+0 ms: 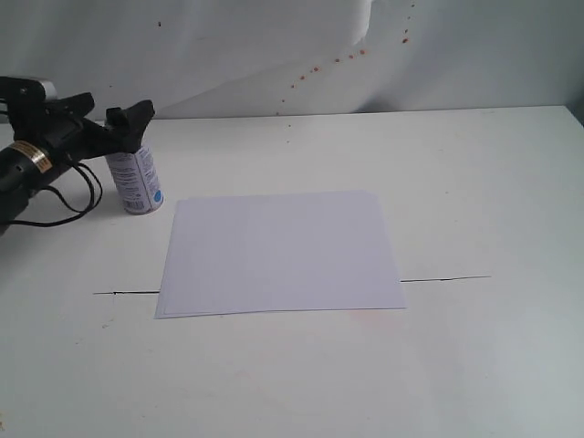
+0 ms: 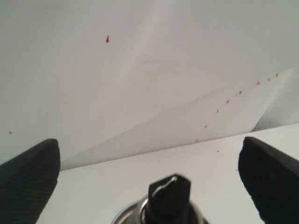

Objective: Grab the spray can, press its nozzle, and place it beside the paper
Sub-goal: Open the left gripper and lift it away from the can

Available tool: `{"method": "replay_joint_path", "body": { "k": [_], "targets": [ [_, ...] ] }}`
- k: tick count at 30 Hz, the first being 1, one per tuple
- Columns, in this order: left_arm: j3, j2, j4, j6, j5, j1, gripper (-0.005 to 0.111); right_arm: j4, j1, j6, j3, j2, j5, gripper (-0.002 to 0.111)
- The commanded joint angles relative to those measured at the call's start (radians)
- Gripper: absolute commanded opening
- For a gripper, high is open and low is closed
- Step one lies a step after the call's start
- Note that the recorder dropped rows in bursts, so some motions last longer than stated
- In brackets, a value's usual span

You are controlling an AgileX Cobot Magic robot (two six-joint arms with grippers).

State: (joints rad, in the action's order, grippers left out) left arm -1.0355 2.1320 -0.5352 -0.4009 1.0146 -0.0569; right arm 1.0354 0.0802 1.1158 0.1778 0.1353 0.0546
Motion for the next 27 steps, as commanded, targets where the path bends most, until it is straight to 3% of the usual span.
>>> {"method": "replay_joint_path", "body": {
  "k": [1, 7, 10, 12, 19, 27],
  "targets": [
    [-0.005, -0.076, -0.030, -0.030, -0.003, -0.003, 0.096, 0.003, 0.003, 0.002, -0.006, -0.005, -0.004, 0.000],
    [-0.005, -0.221, -0.080, -0.104, -0.110, -0.003, 0.095, 0.003, 0.003, 0.002, -0.006, -0.005, -0.004, 0.000],
    [-0.005, -0.309, -0.149, -0.173, -0.212, -0.003, 0.086, 0.003, 0.003, 0.002, -0.006, -0.005, -0.004, 0.000],
    [-0.005, -0.366, -0.217, -0.234, -0.281, -0.003, 0.073, 0.003, 0.003, 0.002, -0.006, -0.005, -0.004, 0.000],
    [-0.003, -0.580, -0.633, -0.575, -0.434, -0.003, 0.003, 0.003, 0.003, 0.002, -0.006, -0.005, -0.004, 0.000],
    [0.029, -0.803, -1.065, -1.106, -0.505, -0.003, 0.000, 0.003, 0.003, 0.002, -0.006, -0.005, -0.004, 0.000]
  ]
}}
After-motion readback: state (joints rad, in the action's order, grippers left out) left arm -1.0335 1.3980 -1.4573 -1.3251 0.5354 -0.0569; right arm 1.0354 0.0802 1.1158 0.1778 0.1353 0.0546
